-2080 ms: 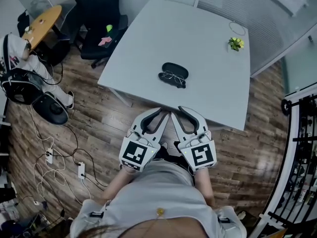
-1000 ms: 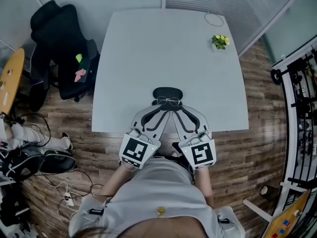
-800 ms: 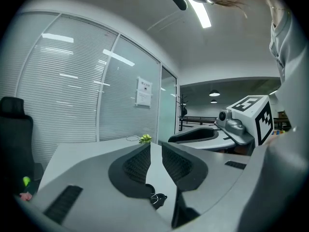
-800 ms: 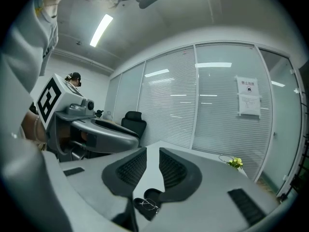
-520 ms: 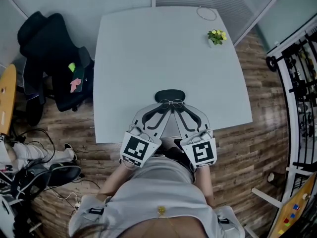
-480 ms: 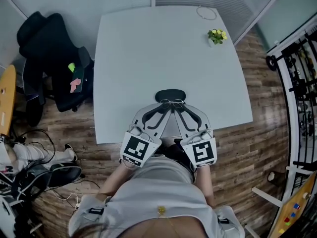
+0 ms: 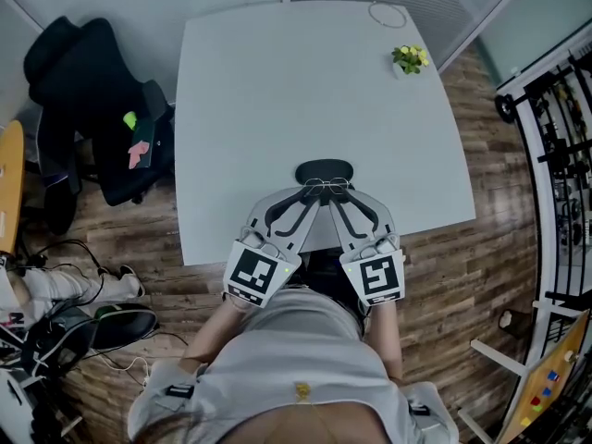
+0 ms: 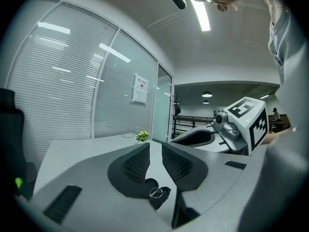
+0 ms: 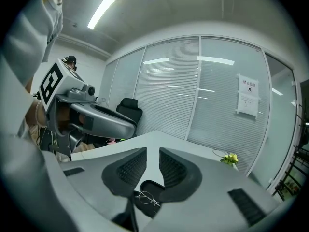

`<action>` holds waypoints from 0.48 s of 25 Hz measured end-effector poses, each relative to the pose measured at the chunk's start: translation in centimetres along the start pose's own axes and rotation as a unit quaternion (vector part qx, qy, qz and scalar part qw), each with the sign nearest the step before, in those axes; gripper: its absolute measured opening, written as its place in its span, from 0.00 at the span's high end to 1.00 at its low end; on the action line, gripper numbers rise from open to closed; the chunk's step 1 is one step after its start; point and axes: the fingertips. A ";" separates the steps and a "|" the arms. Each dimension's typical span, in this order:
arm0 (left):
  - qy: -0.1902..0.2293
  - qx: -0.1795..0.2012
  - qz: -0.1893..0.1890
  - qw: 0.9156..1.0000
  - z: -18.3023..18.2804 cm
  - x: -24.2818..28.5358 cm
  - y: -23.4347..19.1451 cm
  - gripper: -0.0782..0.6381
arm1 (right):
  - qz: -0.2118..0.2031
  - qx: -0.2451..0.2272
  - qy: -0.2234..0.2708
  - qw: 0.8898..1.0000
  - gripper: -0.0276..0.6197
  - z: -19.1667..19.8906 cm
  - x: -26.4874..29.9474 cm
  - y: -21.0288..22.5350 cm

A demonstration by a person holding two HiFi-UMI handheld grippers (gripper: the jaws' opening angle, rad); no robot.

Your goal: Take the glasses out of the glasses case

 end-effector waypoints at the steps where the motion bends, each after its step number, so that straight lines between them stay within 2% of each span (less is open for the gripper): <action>1: 0.000 -0.002 -0.001 1.000 0.0 0.1 0.1 0.77 | -0.001 0.000 -0.002 1.000 0.82 0.1 0.0 0.2; 12: -0.014 -0.015 0.000 1.000 1.3 1.5 -2.3 0.77 | -0.027 -0.022 -0.065 0.997 0.82 2.6 4.0 0.4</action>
Point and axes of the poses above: the fingertips, and each gripper's own axes: x forward along the fingers, y to its right, z out of its underside, and after that the axes turned 11 degrees about -z, right-handed
